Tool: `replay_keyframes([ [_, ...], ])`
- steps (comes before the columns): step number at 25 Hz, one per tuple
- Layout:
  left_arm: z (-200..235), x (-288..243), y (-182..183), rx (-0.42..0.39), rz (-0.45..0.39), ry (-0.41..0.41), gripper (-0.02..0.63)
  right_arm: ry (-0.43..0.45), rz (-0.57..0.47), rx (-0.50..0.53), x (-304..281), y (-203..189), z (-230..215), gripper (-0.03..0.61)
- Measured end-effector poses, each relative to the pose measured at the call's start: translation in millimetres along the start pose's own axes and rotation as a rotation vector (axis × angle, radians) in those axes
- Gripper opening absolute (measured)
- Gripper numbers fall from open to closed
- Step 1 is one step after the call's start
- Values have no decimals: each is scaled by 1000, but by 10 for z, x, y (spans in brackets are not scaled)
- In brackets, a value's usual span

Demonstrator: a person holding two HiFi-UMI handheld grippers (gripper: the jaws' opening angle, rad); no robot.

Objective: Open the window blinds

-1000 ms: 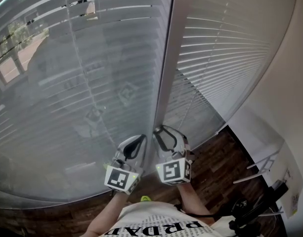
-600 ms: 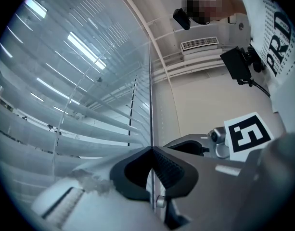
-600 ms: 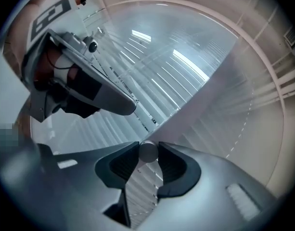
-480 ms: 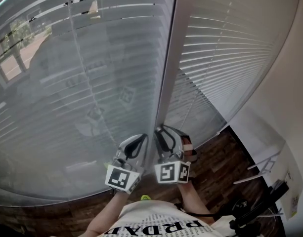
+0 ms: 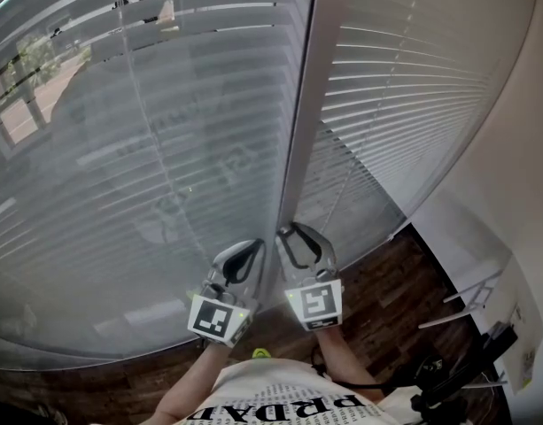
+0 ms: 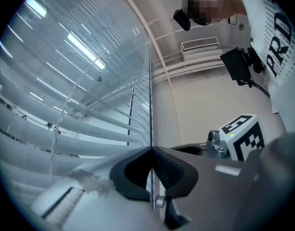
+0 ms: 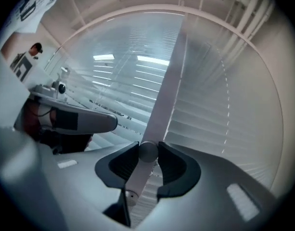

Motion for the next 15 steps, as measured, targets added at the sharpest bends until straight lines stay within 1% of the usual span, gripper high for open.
replay_keyframes([
  [2,4,0,-2,-2,0,-2,6,8,-14,-74,-5,-4,-14,124],
  [6,16,0,-3,-22,20,1,6,29,-26,-146,-13,-52,-26,126],
  [9,1,1,-6,-5,14,0,6,39,-41,-228,-5,-81,-52,127],
  [11,8,8,-22,-17,32,4,6,41,-44,-267,-3,-91,-58,127],
  [13,12,8,-16,-28,32,7,6,45,-46,-301,-2,-94,-58,127],
  [15,10,7,-11,-25,26,6,6,52,-51,-357,-3,-100,-63,127],
])
Point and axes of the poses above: the fingertips, and each gripper's own axes: x backward along the fingers, z to its left, y out of its top, the point moved 5 cm from there along x, backward along the fingers, and after that the axes turned 7 degrees about z, right-handed, at the moved point
